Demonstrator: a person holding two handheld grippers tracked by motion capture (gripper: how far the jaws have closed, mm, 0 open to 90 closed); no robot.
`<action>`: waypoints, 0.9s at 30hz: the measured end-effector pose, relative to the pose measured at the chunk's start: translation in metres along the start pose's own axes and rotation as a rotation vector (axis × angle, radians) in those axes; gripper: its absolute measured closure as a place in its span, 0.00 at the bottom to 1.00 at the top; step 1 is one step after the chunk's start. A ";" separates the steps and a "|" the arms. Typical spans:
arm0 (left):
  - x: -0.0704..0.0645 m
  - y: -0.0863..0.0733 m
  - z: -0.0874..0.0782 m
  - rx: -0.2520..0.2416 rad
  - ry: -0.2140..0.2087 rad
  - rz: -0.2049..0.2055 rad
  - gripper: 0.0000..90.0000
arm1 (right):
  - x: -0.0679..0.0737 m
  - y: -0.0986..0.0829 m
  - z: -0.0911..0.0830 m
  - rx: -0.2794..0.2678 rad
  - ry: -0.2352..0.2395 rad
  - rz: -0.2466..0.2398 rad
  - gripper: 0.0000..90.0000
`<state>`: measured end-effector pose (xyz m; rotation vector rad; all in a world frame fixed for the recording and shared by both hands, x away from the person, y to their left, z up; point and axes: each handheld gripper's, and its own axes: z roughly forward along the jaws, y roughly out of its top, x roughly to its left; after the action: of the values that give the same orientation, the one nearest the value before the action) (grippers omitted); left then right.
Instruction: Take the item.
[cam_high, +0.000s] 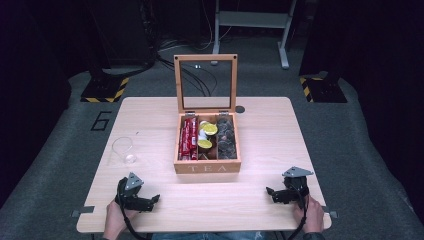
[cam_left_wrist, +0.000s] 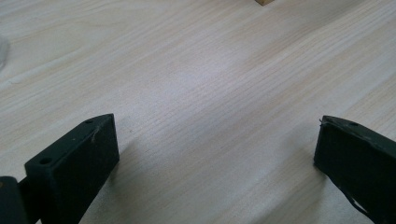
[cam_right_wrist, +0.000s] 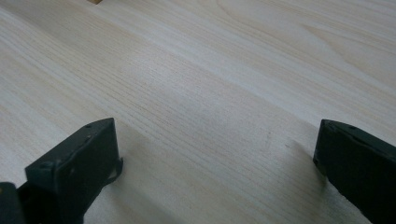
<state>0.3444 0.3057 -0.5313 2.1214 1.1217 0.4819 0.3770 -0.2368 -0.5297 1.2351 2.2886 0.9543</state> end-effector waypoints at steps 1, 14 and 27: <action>0.000 0.000 0.000 0.000 0.001 0.000 0.00 | 0.000 0.000 0.000 0.000 0.000 0.000 0.00; -0.001 0.000 -0.001 -0.003 0.003 0.002 0.00 | 0.000 0.000 0.000 0.000 0.000 0.000 0.00; -0.004 0.023 -0.011 -0.005 -0.028 0.054 0.00 | 0.000 0.000 0.000 0.000 0.001 0.000 0.00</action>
<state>0.3491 0.2969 -0.5071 2.1526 1.0486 0.4777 0.3771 -0.2368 -0.5297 1.2355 2.2894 0.9545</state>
